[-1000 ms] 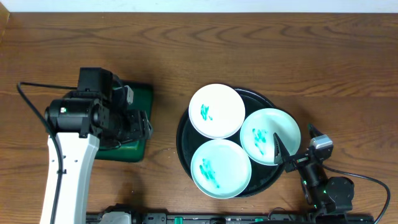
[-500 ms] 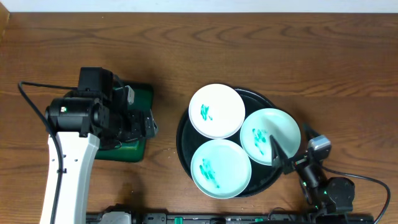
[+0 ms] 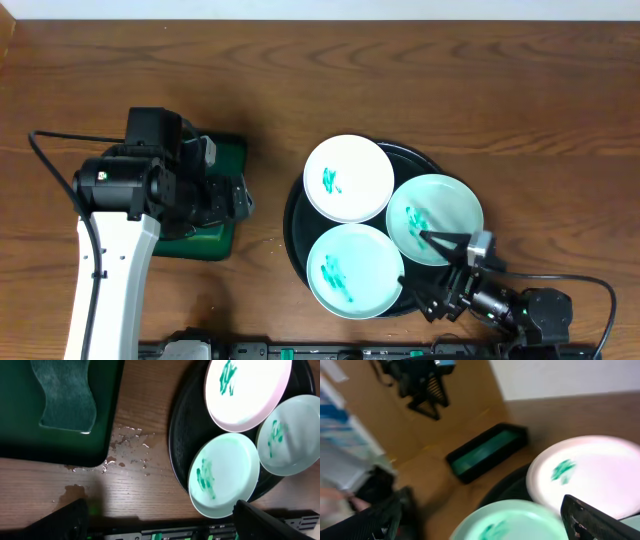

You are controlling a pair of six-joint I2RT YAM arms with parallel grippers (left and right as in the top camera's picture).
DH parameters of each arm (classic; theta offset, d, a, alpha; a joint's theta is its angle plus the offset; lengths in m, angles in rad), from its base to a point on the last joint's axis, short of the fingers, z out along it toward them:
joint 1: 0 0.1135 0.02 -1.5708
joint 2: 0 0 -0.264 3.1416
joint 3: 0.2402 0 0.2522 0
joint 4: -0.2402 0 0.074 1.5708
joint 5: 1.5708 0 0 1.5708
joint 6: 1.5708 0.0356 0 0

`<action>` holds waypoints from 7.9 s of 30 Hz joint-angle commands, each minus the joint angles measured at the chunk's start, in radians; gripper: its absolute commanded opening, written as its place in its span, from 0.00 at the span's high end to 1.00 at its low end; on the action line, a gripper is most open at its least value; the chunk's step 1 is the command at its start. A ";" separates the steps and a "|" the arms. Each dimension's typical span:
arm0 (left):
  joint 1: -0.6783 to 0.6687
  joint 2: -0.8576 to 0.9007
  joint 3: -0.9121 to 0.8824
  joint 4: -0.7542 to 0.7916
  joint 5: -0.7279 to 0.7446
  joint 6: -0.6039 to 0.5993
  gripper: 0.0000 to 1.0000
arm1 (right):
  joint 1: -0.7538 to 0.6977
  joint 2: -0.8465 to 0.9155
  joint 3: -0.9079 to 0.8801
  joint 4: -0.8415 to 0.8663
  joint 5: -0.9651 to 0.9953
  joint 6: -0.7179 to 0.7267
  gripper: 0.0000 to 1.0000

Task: Clean dirty plates on tray and stack at the side
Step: 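Raise the right gripper and move it over the tray's plates, then grip the rim of the top white plate with the right gripper, then grasp the sponge in the basin with the left gripper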

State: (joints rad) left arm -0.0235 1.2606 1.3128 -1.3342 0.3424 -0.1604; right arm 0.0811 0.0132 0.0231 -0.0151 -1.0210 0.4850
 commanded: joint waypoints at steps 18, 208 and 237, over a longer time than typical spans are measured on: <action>-0.002 0.001 0.015 0.008 0.012 0.007 0.08 | 0.005 0.560 0.717 -0.748 0.760 -0.455 0.01; 0.192 0.681 0.015 0.252 -0.244 0.006 0.45 | 0.259 1.990 1.291 -0.710 0.658 -0.322 0.99; 0.189 0.689 -0.034 0.298 -0.168 0.029 0.73 | 0.259 1.990 1.291 -0.711 0.657 -0.322 0.99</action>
State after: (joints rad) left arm 0.1669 1.9293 1.2888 -1.0386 0.1539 -0.1341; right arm 0.3367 1.9984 1.3170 -0.7208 -0.3634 0.1783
